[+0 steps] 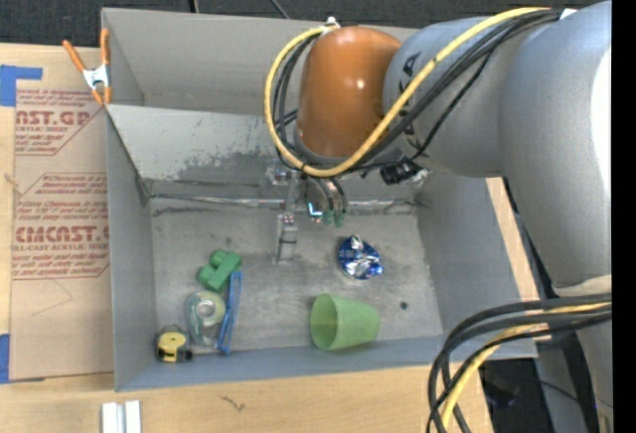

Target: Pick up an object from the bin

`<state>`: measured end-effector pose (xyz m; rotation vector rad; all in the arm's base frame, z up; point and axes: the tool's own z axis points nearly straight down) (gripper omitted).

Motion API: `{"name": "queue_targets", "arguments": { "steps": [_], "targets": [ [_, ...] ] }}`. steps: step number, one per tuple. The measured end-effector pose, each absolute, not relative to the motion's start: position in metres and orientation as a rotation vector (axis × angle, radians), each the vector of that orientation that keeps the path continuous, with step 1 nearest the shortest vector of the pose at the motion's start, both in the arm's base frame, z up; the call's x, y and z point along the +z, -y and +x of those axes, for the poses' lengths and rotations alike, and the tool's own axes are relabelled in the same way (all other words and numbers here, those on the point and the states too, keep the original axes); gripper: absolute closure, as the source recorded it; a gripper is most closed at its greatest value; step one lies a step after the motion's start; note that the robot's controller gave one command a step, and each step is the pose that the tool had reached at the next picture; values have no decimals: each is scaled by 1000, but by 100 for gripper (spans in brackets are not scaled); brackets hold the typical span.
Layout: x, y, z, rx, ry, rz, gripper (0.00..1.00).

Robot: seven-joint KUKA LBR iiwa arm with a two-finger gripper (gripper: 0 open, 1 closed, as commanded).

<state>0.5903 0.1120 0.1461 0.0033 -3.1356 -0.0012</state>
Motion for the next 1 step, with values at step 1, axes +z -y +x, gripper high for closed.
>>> {"name": "queue_targets", "arguments": {
  "steps": [1],
  "targets": [
    [76, -176, 562, -3, 3134, 100, 0]
  ]
}}
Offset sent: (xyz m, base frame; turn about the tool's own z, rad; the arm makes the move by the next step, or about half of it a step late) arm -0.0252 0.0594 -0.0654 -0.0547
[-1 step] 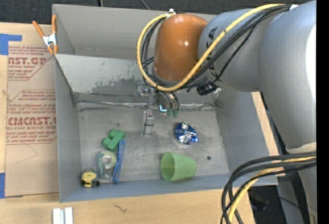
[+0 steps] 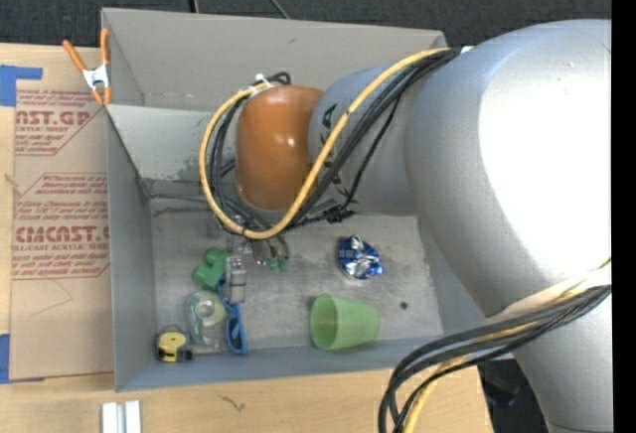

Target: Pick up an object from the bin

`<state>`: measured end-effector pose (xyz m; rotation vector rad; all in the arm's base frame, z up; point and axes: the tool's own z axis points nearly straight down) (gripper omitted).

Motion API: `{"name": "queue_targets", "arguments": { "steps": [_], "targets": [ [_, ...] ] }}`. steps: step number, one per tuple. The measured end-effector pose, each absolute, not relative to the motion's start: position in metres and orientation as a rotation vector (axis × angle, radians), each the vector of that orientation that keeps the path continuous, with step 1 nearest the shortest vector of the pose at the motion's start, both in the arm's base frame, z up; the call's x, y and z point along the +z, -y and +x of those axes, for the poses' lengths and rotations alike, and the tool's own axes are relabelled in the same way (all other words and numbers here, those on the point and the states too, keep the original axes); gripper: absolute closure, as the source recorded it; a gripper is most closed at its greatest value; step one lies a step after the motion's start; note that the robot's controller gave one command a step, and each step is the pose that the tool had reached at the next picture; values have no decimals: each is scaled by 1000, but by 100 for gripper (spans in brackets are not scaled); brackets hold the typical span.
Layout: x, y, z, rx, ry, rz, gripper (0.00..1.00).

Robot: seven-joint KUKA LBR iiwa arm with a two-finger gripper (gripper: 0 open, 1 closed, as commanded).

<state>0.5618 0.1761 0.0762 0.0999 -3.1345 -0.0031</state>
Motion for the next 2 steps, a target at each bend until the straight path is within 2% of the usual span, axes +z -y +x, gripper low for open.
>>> {"name": "queue_targets", "arguments": {
  "steps": [1, 2],
  "targets": [
    [83, -173, 567, -5, 3146, 90, 100],
    [262, -170, 535, 0, 2994, 979, 100]
  ]
}}
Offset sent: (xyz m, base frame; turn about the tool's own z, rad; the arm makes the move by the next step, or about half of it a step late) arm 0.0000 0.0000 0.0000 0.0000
